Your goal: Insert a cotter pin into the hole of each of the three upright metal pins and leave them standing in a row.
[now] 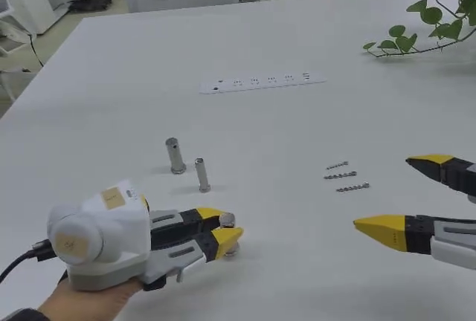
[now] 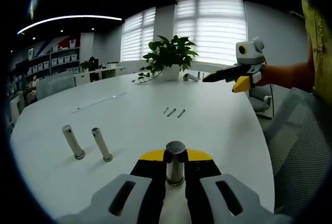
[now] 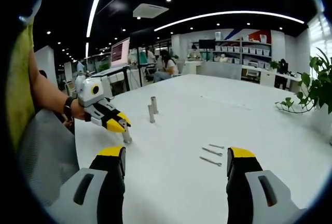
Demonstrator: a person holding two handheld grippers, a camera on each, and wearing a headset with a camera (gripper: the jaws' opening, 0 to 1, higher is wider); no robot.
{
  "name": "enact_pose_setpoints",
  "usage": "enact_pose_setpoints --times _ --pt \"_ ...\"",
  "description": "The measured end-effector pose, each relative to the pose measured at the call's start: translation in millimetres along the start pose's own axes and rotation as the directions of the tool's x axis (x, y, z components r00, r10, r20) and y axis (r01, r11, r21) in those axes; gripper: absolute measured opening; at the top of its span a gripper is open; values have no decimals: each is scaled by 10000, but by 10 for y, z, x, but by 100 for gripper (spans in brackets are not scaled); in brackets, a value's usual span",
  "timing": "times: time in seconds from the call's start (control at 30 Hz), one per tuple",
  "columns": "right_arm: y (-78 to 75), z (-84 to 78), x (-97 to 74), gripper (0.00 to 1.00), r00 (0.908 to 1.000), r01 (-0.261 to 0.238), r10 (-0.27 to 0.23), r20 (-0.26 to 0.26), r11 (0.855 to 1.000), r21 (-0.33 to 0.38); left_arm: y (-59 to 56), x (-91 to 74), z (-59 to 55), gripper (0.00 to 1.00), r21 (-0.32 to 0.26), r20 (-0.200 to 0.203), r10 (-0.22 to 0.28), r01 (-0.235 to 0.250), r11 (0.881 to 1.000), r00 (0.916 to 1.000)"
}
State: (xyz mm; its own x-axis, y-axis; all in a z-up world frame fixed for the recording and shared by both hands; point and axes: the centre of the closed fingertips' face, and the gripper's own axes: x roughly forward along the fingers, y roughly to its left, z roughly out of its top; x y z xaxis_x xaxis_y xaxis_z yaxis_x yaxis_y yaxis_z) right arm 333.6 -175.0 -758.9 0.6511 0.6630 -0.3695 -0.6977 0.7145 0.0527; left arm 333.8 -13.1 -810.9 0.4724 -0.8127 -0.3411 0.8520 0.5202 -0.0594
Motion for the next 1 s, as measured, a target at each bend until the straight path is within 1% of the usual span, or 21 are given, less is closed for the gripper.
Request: enact_pose_setpoints --times 0.03,0.13,0.37,0.6,0.83,0.93,1.0 --pt "-3 4 0 81 10000 0 0 16 10000 -11 -2 -13 -6 10 30 9 -100 100 9999 9999" --pt "-7 16 3 81 10000 0 0 36 10000 -22 8 -35 -16 10 199 -48 -179 180 9996 9998" --pt "6 14 18 81 10000 -39 39 17 10000 -34 105 -107 -42 10 104 -94 99 -98 9999 9999" --pt "20 22 26 81 10000 -85 85 32 10000 -50 124 -122 -81 10 173 -196 116 -113 9998 9997" --pt "8 4 10 81 10000 -36 36 11 10000 -16 131 -130 -129 10 137 -198 197 -194 9997 9996" --pt "14 -5 10 81 10000 -51 51 -3 10000 -10 133 -133 -118 10 101 -157 230 -228 9997 9996" --pt "18 -6 12 81 10000 -57 57 -5 10000 -10 124 -142 -120 10 154 -142 162 -160 9998 9998"
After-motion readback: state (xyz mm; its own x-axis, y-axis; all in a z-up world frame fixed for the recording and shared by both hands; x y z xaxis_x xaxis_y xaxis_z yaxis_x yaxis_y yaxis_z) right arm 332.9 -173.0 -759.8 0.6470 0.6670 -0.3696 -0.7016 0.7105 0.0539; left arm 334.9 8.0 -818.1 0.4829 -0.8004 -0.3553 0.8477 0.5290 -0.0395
